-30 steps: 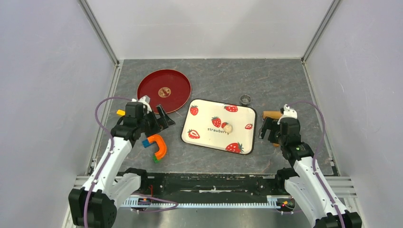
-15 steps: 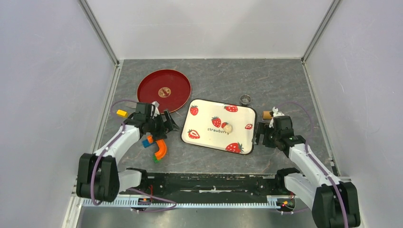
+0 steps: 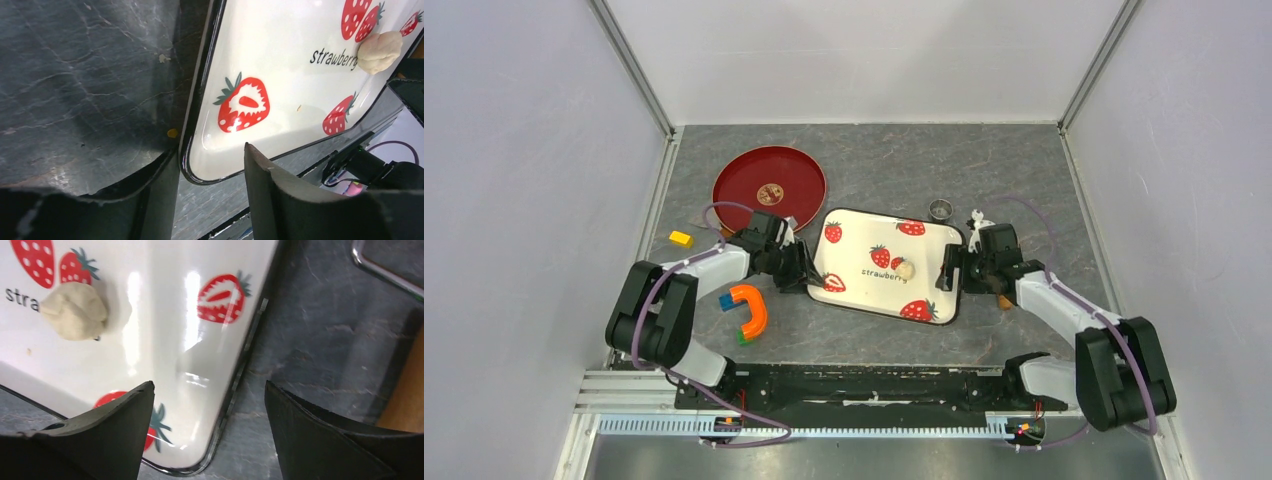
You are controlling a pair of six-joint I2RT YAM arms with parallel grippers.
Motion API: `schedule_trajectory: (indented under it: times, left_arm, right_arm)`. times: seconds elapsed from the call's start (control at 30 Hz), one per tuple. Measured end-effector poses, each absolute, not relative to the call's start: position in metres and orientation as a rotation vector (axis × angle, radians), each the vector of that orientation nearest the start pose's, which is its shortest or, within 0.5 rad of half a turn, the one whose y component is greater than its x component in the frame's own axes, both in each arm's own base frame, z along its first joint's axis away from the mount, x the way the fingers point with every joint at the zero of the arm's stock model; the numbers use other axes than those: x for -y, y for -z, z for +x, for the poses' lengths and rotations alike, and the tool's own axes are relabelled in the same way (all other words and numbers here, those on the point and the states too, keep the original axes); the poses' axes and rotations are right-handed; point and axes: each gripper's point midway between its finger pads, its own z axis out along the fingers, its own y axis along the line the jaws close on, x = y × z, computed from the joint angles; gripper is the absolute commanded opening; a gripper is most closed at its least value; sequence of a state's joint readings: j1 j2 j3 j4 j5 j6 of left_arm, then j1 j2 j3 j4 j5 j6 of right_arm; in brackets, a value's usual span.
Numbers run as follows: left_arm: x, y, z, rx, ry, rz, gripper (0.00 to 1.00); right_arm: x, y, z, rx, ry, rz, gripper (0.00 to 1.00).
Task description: Roll out the dumpling wrappers from the dough
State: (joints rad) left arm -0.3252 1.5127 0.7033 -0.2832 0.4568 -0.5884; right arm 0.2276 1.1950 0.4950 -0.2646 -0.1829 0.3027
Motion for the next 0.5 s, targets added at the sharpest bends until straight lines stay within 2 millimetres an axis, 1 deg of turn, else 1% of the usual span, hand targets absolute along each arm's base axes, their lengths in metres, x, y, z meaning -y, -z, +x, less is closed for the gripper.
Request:
schedule_trajectory:
  times: [0.03, 0.1, 0.13, 0.23, 0.37, 0.5]
  left_arm:
    - [0.186, -0.028, 0.241, -2.780, 0.876, -0.204, 0.46]
    - [0.187, -0.027, 0.239, -2.787, 0.870, -0.199, 0.33]
    - [0.187, -0.026, 0.237, -2.793, 0.864, -0.198, 0.28]
    - [0.181, -0.022, 0.230, -2.823, 0.810, -0.216, 0.24]
    - [0.176, -0.025, 0.220, -2.840, 0.760, -0.220, 0.22]
    - [0.178, -0.029, 0.210, -2.855, 0.740, -0.228, 0.22]
  right_arm:
    - [-0.104, -0.024, 0.241, -2.575, -0.447, 0.012, 0.81]
    - [-0.111, -0.024, 0.244, -2.582, -0.467, -0.010, 0.81]
    - [-0.114, -0.024, 0.246, -2.586, -0.473, -0.022, 0.81]
    - [-0.116, -0.025, 0.250, -2.596, -0.467, -0.040, 0.82]
    - [-0.121, -0.024, 0.250, -2.603, -0.464, -0.065, 0.85]
    - [-0.121, -0.024, 0.251, -2.604, -0.451, -0.078, 0.90]
